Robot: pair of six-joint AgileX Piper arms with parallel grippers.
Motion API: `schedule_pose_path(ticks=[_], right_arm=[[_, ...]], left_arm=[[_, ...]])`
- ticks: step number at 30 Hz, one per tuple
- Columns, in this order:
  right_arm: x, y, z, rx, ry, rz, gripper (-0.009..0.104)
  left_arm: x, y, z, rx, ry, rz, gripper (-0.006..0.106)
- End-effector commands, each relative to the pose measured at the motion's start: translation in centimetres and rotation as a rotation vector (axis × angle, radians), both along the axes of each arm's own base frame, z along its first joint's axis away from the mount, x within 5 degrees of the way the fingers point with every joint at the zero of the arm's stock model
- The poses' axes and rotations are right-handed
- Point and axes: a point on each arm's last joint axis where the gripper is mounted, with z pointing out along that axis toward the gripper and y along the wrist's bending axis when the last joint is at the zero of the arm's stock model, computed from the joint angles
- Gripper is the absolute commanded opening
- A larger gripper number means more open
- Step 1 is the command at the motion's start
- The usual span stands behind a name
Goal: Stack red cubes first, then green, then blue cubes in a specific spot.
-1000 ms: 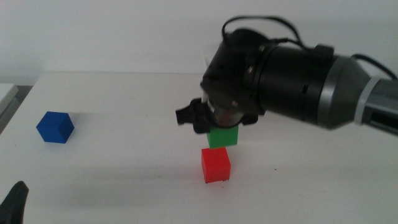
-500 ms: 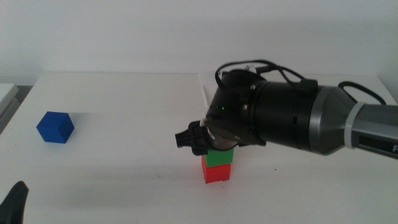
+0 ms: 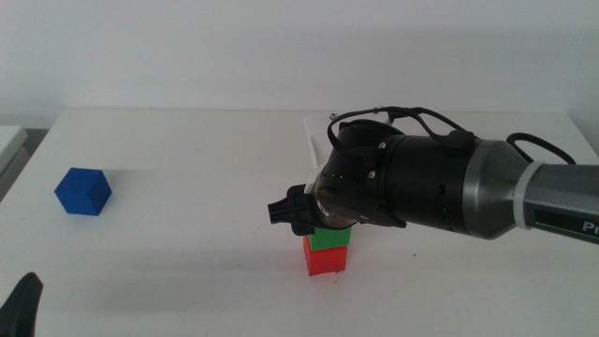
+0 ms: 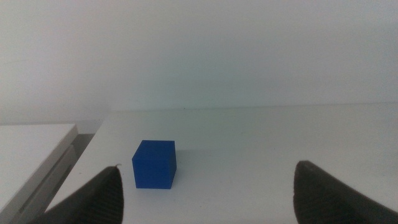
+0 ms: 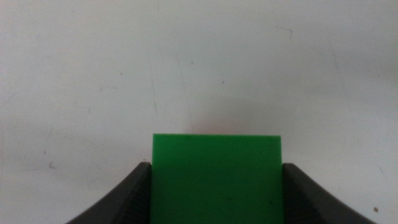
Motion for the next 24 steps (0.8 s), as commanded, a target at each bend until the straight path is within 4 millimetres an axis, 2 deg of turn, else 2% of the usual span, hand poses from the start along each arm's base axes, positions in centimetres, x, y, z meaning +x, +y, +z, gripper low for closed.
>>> schedule_pose_path(ticks=[1, 13, 18, 19, 20, 24], right_arm=[[0.2, -0.1, 0.0, -0.010, -0.018, 0.006, 0.016], [0.5, 0.2, -1.4, -0.034, 0.000, 0.011, 0.016], [0.5, 0.2, -1.4, -0.031, -0.001, 0.013, 0.016], [0.5, 0.2, -1.4, -0.032, -0.002, 0.013, 0.035], [0.5, 0.2, -1.4, -0.037, -0.008, 0.017, 0.046], [0.7, 0.2, -1.3, -0.048, -0.025, 0.028, 0.071]], left_arm=[[0.0, 0.0, 0.1, 0.002, -0.014, 0.001, 0.094], [0.0, 0.0, 0.1, 0.002, -0.014, 0.001, 0.094], [0.0, 0.0, 0.1, 0.002, -0.014, 0.001, 0.094], [0.0, 0.0, 0.1, 0.002, -0.014, 0.001, 0.094], [0.0, 0.0, 0.1, 0.002, -0.014, 0.001, 0.094], [0.0, 0.0, 0.1, 0.002, -0.014, 0.001, 0.094]])
